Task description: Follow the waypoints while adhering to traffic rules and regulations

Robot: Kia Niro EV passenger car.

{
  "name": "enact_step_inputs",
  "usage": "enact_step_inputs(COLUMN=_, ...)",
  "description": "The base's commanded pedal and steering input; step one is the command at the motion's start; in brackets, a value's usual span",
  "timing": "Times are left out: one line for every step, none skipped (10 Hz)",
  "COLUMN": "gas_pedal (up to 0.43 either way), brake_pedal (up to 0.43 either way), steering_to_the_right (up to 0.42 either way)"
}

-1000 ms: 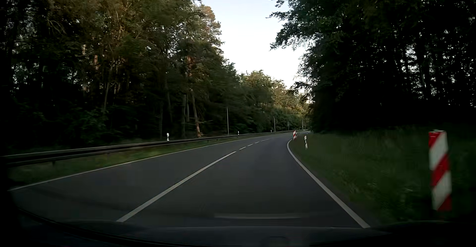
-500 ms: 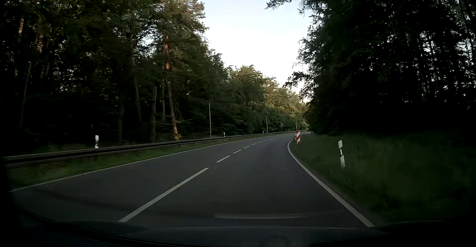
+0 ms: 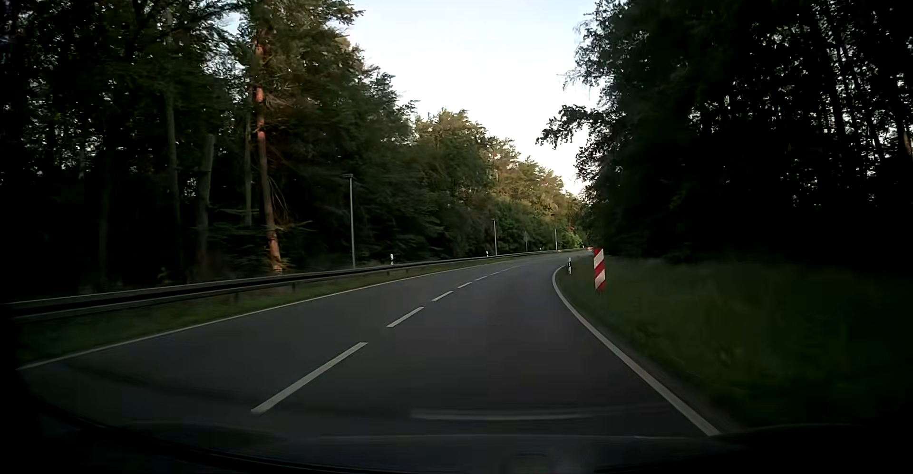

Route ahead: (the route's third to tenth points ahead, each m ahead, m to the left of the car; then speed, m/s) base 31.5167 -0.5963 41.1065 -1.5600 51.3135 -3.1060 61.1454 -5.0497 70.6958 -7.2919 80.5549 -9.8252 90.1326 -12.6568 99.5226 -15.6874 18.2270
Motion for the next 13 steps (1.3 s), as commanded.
enact_step_inputs(gas_pedal=0.110, brake_pedal=0.012, steering_to_the_right=0.018)
enact_step_inputs(gas_pedal=0.110, brake_pedal=0.012, steering_to_the_right=0.018)
enact_step_inputs(gas_pedal=0.110, brake_pedal=0.012, steering_to_the_right=0.018)
enact_step_inputs(gas_pedal=0.110, brake_pedal=0.012, steering_to_the_right=0.018)
enact_step_inputs(gas_pedal=0.110, brake_pedal=0.012, steering_to_the_right=0.018)
enact_step_inputs(gas_pedal=0.110, brake_pedal=0.012, steering_to_the_right=0.018)
enact_step_inputs(gas_pedal=0.110, brake_pedal=0.012, steering_to_the_right=0.018)
enact_step_inputs(gas_pedal=0.110, brake_pedal=0.012, steering_to_the_right=0.018)
enact_step_inputs(gas_pedal=0.110, brake_pedal=0.012, steering_to_the_right=0.018)
enact_step_inputs(gas_pedal=0.110, brake_pedal=0.012, steering_to_the_right=0.019)
enact_step_inputs(gas_pedal=0.110, brake_pedal=0.012, steering_to_the_right=0.018)
enact_step_inputs(gas_pedal=0.110, brake_pedal=0.012, steering_to_the_right=0.019)
enact_step_inputs(gas_pedal=0.110, brake_pedal=0.012, steering_to_the_right=0.019)
